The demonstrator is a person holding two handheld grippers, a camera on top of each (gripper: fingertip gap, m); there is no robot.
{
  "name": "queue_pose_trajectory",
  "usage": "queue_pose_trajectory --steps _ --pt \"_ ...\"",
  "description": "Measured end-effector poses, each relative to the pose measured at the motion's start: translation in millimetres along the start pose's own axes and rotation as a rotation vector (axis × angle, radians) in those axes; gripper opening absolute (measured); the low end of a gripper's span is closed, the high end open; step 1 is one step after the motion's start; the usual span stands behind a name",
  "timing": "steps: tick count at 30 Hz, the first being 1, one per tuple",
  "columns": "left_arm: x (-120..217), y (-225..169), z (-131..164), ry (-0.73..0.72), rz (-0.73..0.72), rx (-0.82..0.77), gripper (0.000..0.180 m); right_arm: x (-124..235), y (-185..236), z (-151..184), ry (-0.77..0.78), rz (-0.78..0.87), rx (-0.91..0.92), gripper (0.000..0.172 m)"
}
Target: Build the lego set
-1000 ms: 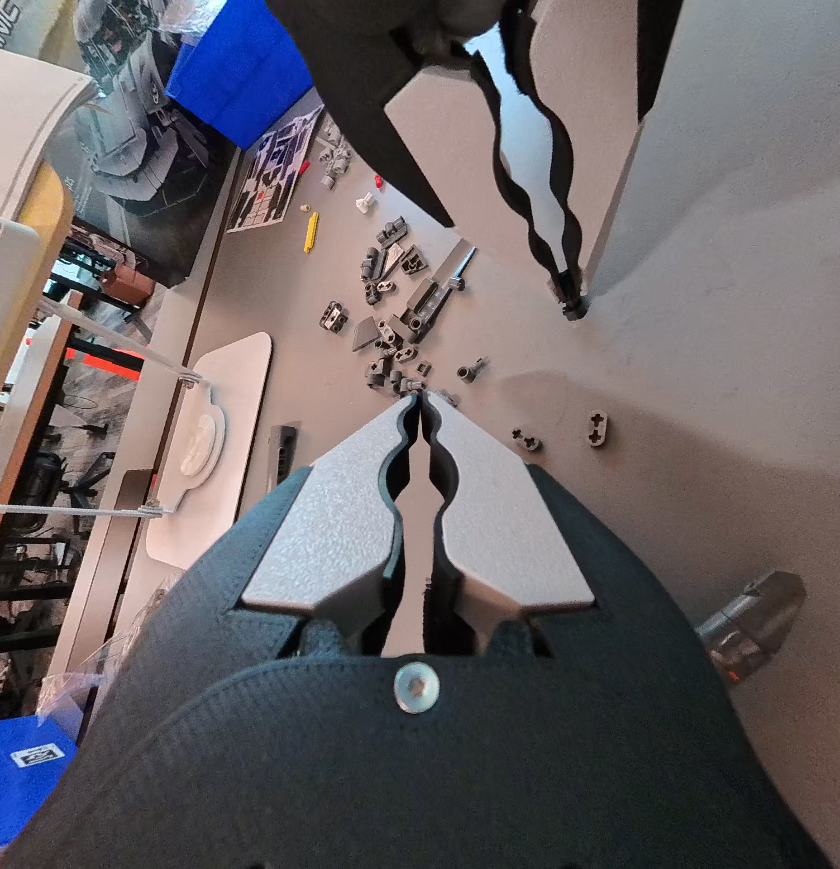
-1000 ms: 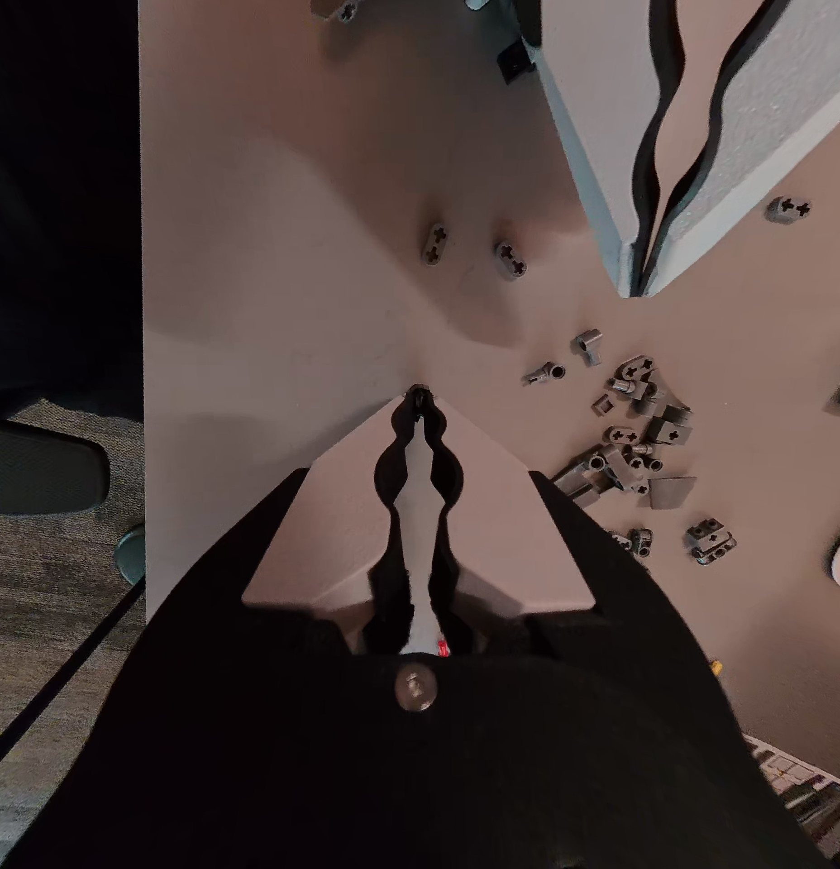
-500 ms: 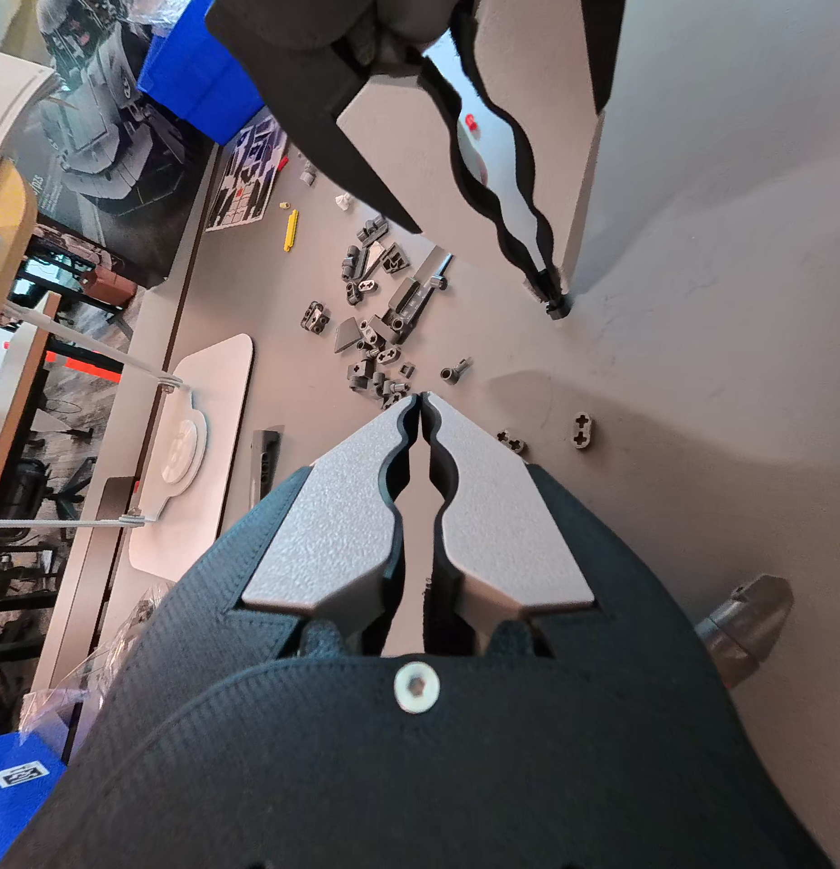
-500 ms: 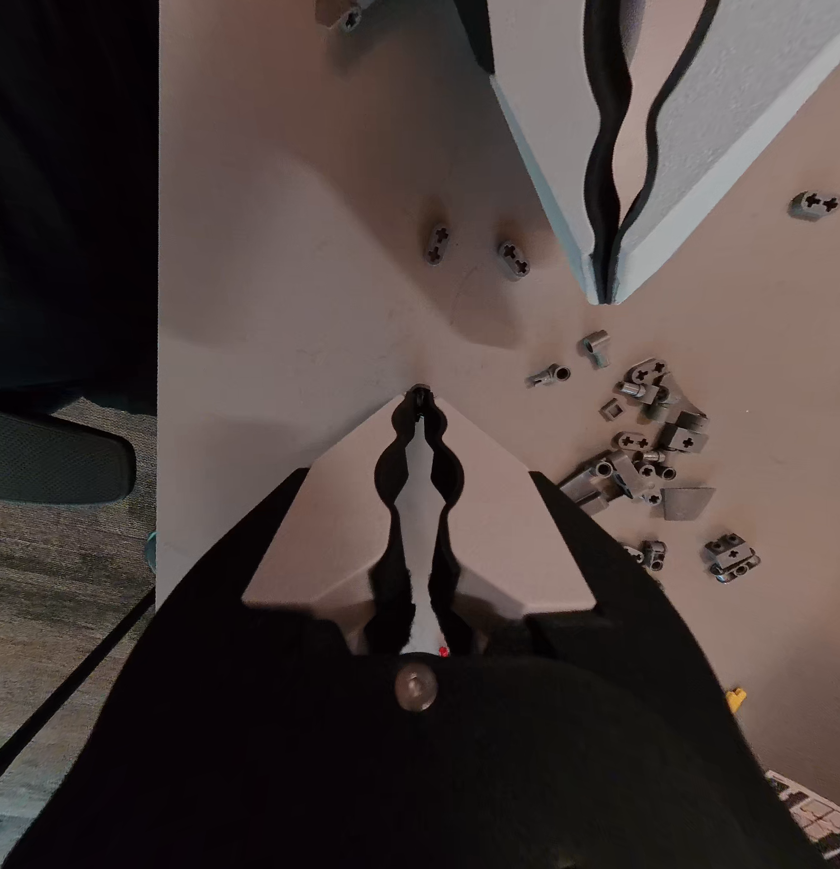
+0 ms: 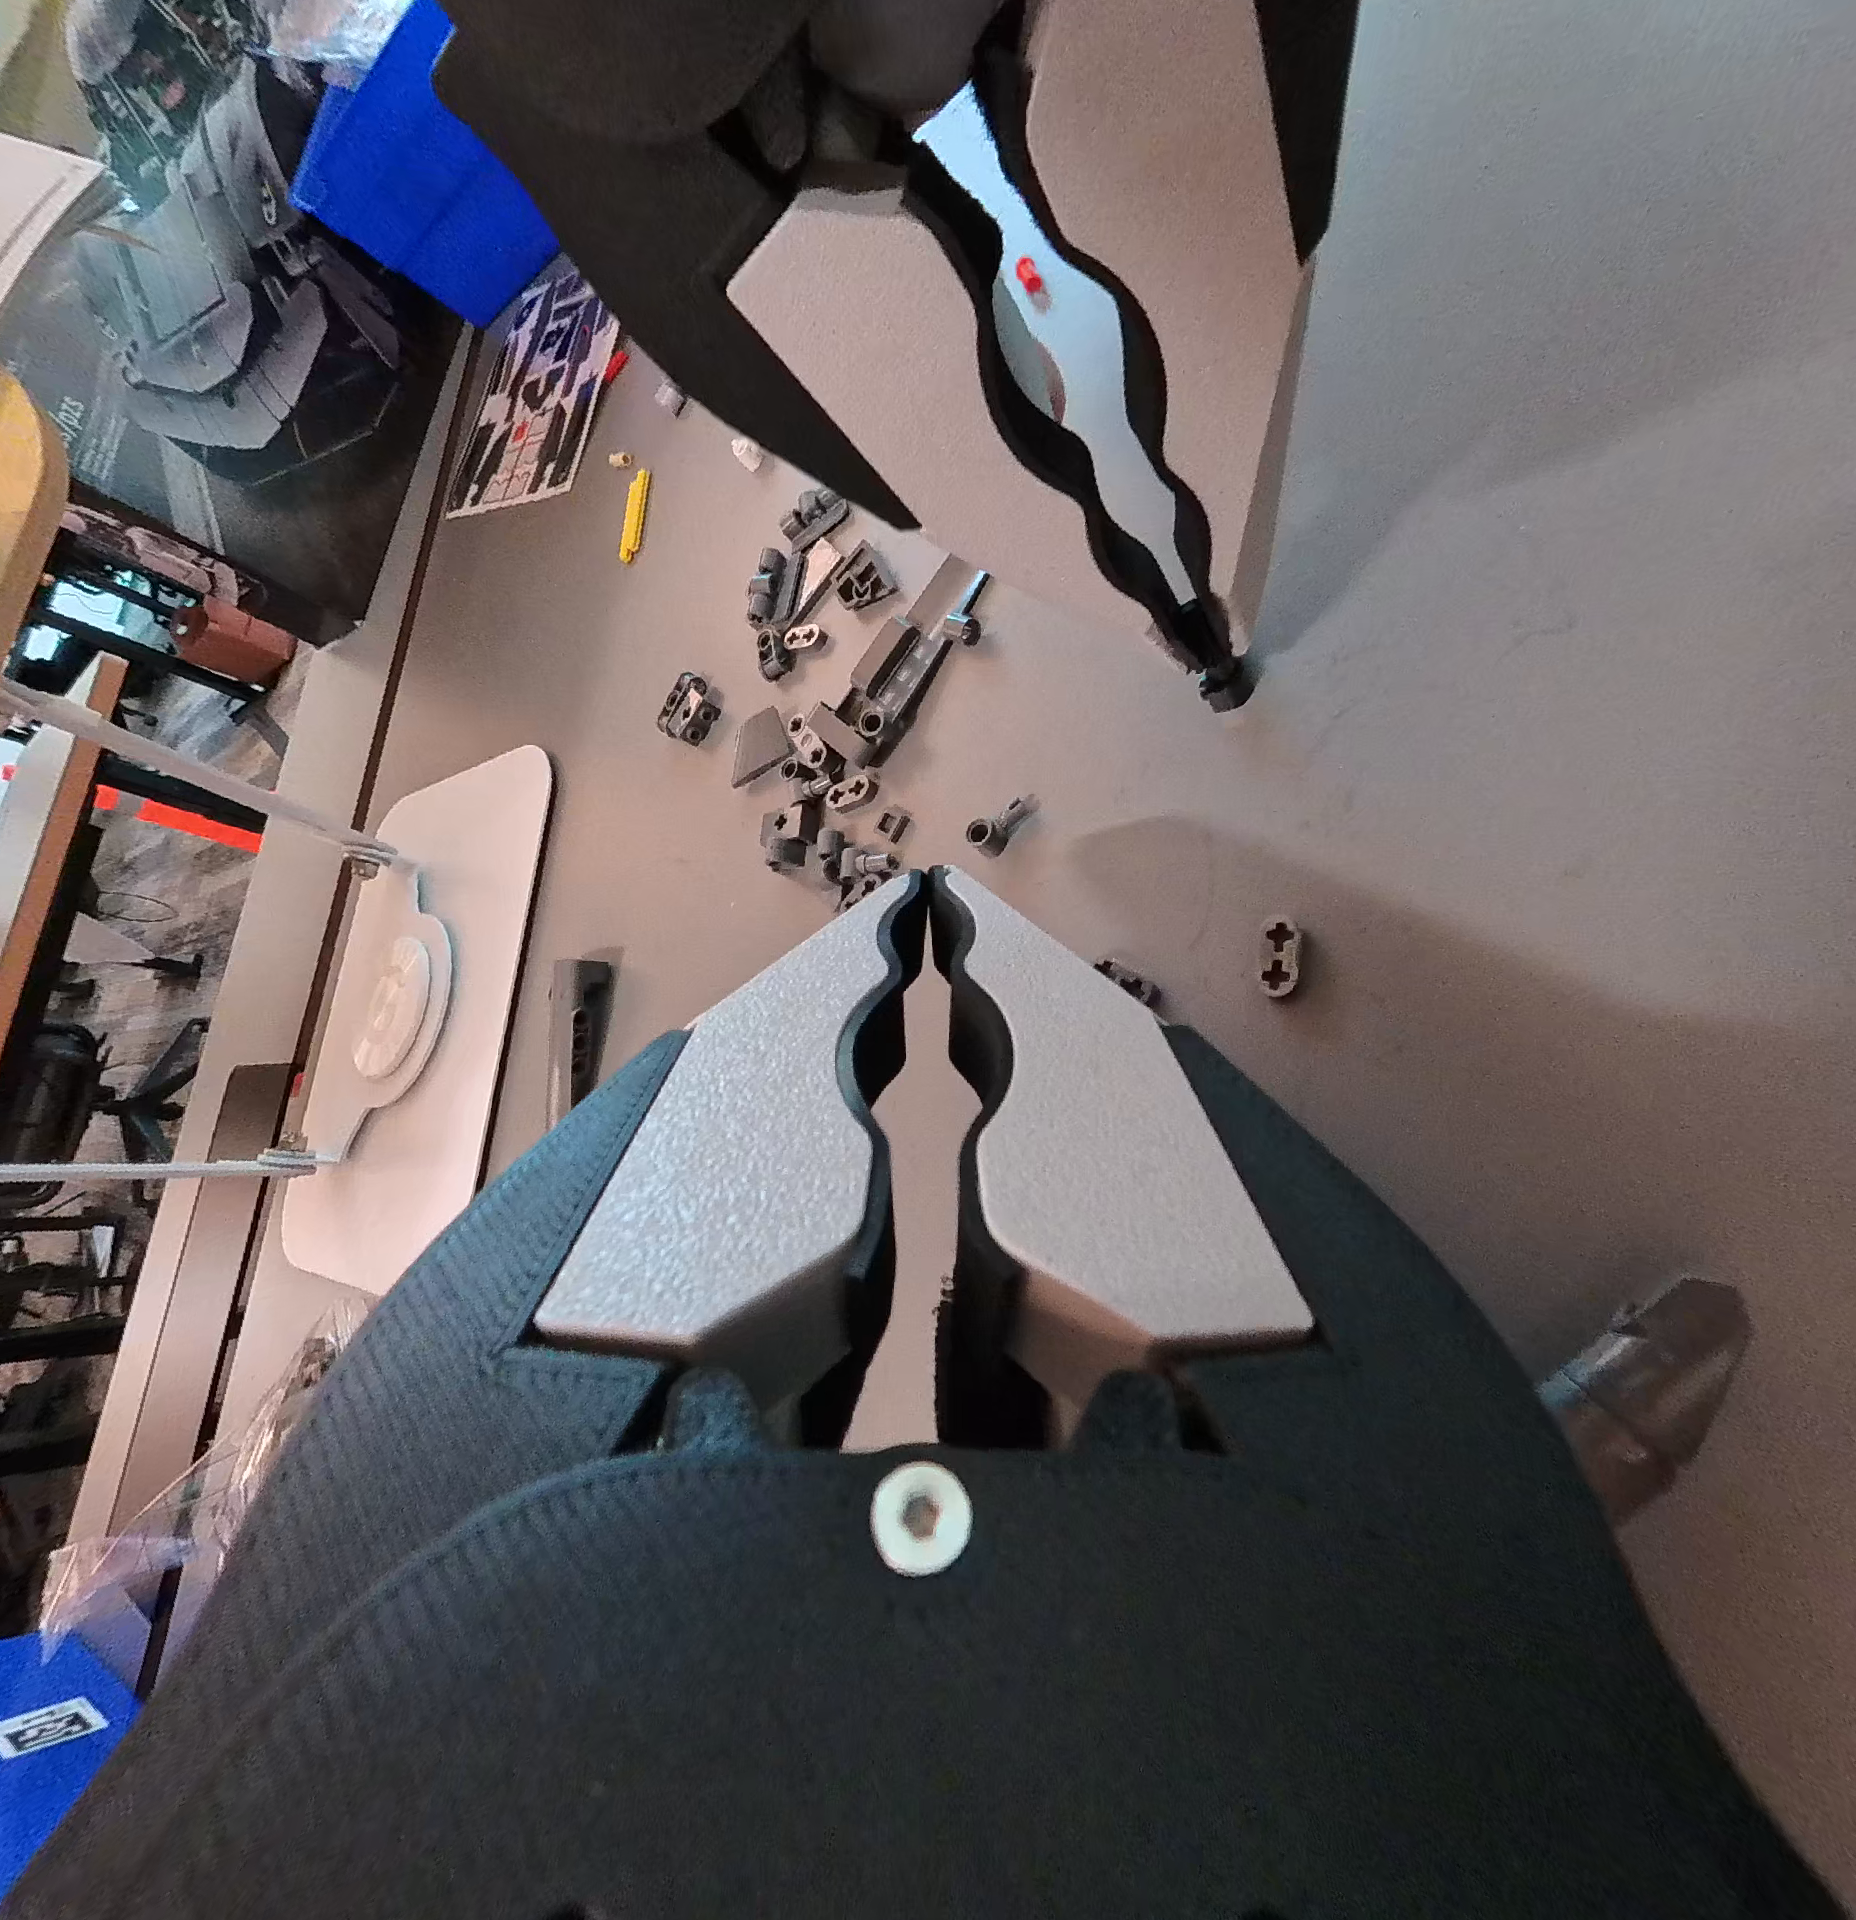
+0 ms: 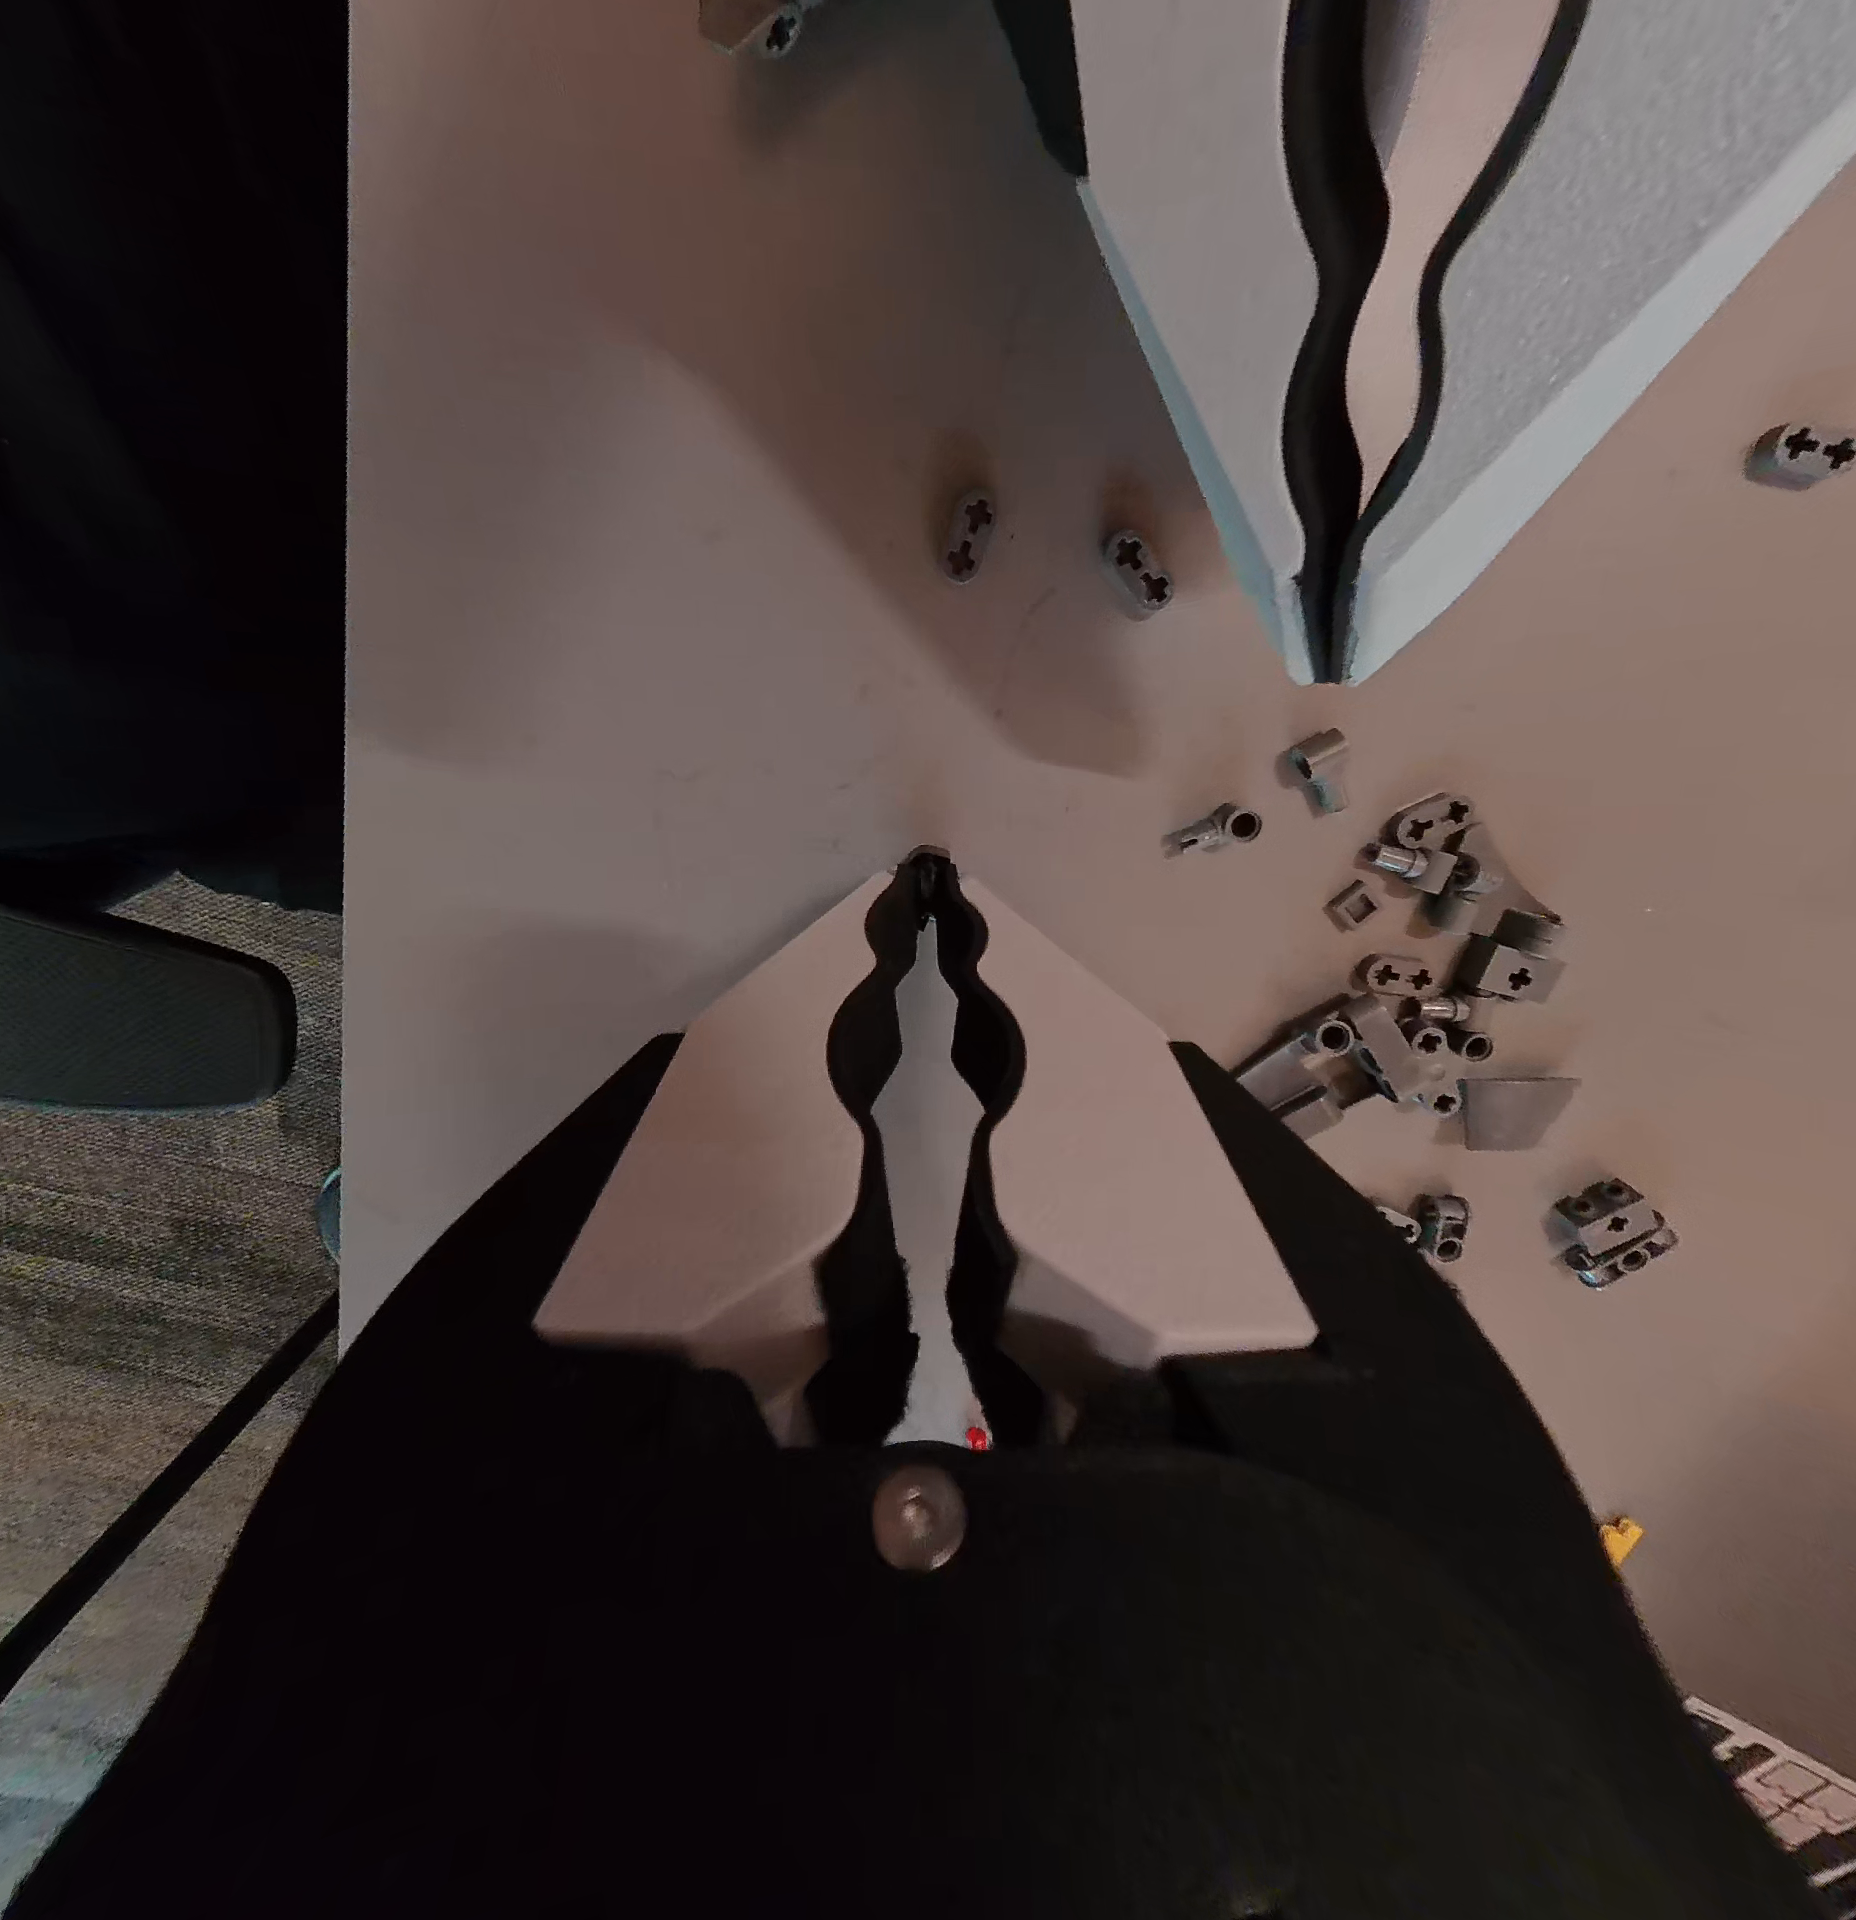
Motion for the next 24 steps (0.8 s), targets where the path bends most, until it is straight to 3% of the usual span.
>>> queue_pose_trajectory --steps 24 --pt "-0.4 -0.4 -1.5 0.000 -0.002 -0.008 0.000 -3.1 17.2 -0.5 0.017 0.183 0.041 0.001"
Point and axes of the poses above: each gripper's, where its closed fingertips meet, x back along the fingers, z out of its underside, y = z × x across the jaws, the point moved 10 cm from there along x, back along the fingers, and after that the axes turned 4 degrees about -z, right-handed, at the moved point
